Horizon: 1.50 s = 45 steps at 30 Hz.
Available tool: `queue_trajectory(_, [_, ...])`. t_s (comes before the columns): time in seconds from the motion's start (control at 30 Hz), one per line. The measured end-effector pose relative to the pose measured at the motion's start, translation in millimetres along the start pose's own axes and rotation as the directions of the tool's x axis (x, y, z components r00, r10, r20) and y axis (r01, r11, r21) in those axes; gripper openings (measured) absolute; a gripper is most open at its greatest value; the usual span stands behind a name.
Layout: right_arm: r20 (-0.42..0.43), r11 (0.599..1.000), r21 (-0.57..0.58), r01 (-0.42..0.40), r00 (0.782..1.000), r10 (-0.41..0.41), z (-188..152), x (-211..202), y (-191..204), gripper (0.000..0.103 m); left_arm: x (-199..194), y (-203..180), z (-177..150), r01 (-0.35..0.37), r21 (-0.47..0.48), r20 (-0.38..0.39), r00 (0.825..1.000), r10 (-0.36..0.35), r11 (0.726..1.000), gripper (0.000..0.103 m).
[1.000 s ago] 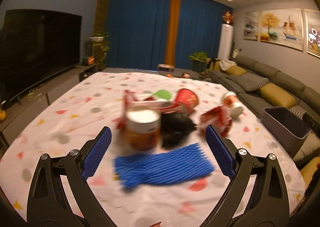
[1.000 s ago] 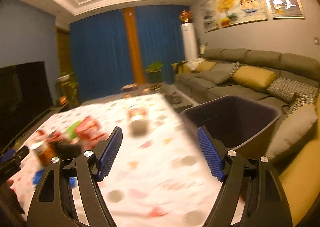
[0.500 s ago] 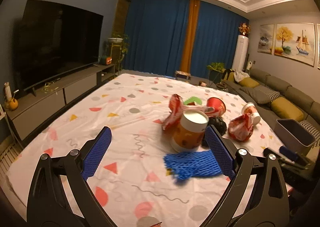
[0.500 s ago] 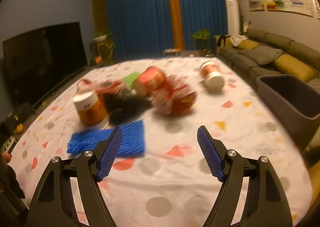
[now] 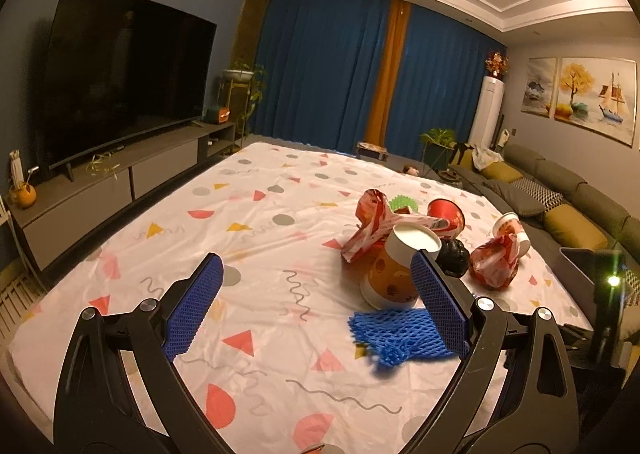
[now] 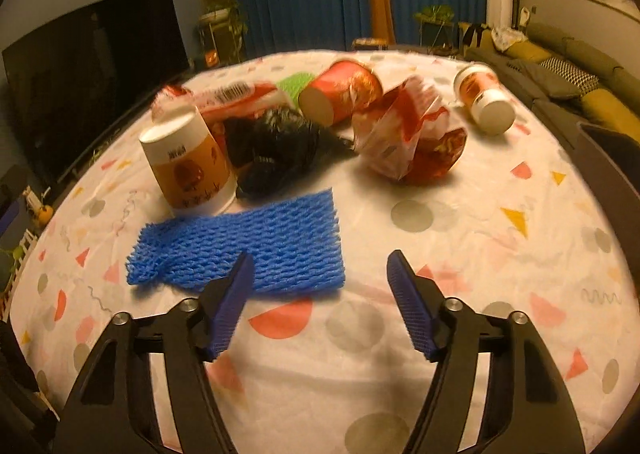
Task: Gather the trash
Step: 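Grasp the blue foam net with the right tool, then grasp the white and orange paper cup with the left tool while the right tool holds the net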
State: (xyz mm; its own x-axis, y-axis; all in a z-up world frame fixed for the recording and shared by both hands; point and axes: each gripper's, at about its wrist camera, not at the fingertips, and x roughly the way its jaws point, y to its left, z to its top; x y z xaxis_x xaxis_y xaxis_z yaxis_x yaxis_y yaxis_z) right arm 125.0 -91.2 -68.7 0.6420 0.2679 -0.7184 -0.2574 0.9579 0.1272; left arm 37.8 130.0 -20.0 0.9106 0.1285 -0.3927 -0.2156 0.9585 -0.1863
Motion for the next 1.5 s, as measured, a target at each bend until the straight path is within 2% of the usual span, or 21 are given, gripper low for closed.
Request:
queue_trajectory(0.17, [-0.085, 1.0, 0.008, -0.016, 0.996, 0.016, 3, 21, 1, 0.06, 2, 6, 0, -0.001, -0.013, -0.003, 1.0, 0.001, 1.0, 0.093])
queue_trajectory(0.27, [-0.085, 1.0, -0.005, -0.018, 0.996, 0.017, 3, 22, 4, 0.053, 4, 8, -1, -0.004, -0.018, -0.008, 1.0, 0.004, 1.0, 0.093])
queue_trajectory(0.3, [-0.084, 1.0, -0.012, -0.021, 0.996, 0.02, 3, 22, 6, 0.046, 5, 9, -1, -0.004, -0.021, -0.011, 1.0, 0.004, 1.0, 0.093])
queue_trajectory(0.37, [-0.08, 0.999, -0.033, -0.02, 0.997, 0.018, 3, 21, 10, 0.042, 5, 9, -2, -0.005, -0.023, -0.012, 1.0, 0.005, 1.0, 0.093])
queue_trajectory(0.43, [-0.075, 0.999, -0.045, -0.03, 0.997, 0.026, 3, 20, 12, 0.031, 5, 9, -2, -0.003, -0.022, -0.012, 1.0, 0.003, 1.0, 0.093])
queue_trajectory(0.47, [-0.072, 0.998, -0.049, -0.034, 0.997, 0.031, 2, 19, 13, 0.02, 6, 9, -1, -0.001, -0.02, -0.013, 1.0, 0.001, 1.0, 0.093])
queue_trajectory(0.5, [-0.071, 0.998, -0.051, -0.039, 0.997, 0.035, 2, 19, 13, 0.013, 6, 8, -2, 0.004, -0.018, -0.015, 1.0, -0.004, 1.0, 0.093])
queue_trajectory(0.57, [-0.066, 0.997, -0.059, -0.056, 0.996, 0.052, 2, 17, 15, 0.008, 8, 7, -2, 0.011, -0.012, -0.021, 1.0, -0.011, 1.0, 0.093])
queue_trajectory(0.67, [-0.023, 0.997, -0.06, -0.057, 0.998, 0.056, 1, 8, 14, 0.007, 10, 1, -3, 0.024, 0.0, -0.031, 0.999, -0.024, 1.0, 0.093])
queue_trajectory(0.87, [0.062, 0.998, -0.054, -0.01, 0.998, 0.013, -2, -21, 0, 0.007, 20, -18, -4, 0.072, 0.031, -0.059, 0.996, -0.07, 0.997, 0.093])
queue_trajectory(1.13, [0.19, 0.997, 0.011, 0.079, 0.979, -0.079, -1, -70, -38, 0.007, 59, -59, -1, 0.122, 0.076, -0.13, 0.985, -0.111, 0.99, 0.093])
queue_trajectory(1.37, [0.216, 0.995, 0.065, 0.074, 0.972, -0.087, -7, -84, -62, 0.007, 103, -78, -6, 0.129, 0.093, -0.243, 0.965, -0.103, 0.987, 0.076])
queue_trajectory(1.5, [0.228, 0.995, 0.078, 0.067, 0.97, -0.083, -9, -87, -67, 0.007, 118, -77, -7, 0.117, 0.066, -0.281, 0.955, -0.094, 0.991, 0.072])
